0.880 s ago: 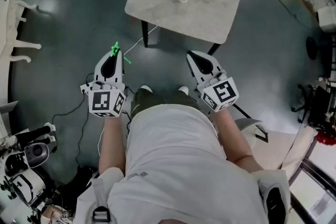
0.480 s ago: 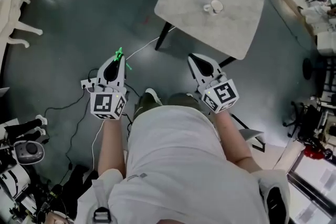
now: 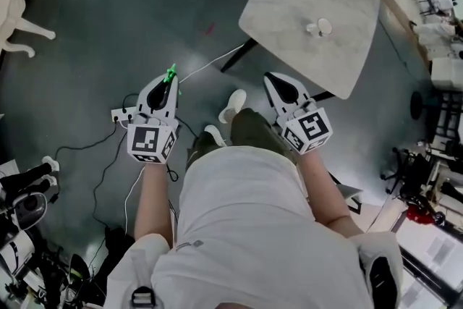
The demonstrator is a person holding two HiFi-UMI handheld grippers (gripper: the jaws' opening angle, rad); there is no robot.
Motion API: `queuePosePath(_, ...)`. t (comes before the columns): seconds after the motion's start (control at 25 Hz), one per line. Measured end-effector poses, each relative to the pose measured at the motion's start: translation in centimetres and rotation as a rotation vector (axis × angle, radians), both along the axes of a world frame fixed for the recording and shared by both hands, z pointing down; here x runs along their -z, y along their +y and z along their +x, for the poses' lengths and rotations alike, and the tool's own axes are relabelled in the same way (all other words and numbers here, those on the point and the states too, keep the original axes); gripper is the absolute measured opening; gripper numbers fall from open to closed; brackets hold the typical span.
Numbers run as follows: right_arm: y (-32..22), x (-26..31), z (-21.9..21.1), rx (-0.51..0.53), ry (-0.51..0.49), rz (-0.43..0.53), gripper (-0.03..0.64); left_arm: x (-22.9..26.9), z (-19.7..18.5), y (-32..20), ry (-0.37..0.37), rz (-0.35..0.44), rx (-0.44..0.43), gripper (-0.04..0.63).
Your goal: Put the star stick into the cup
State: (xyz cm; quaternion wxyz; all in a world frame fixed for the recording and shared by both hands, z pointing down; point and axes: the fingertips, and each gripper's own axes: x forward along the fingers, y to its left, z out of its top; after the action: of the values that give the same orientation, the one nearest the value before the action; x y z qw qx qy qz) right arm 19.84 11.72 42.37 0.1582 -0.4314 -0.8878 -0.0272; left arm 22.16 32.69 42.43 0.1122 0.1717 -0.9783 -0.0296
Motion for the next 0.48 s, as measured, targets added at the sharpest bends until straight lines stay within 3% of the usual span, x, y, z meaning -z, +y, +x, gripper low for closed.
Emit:
queuePosePath(0.2, 3.8, -2.0, -4.5, 0.029, 0.01, 0.0, 0.009, -1.4, -4.5, 3.3, 0.008, -0.009, 0.011, 0.017)
queuePosePath(0.48, 6.7, -2.6, -14.2, 0.045, 0.008, 0.006, 0.01, -0.8, -14.1, 6.0, 0.008, -0.049, 0.01, 0.017)
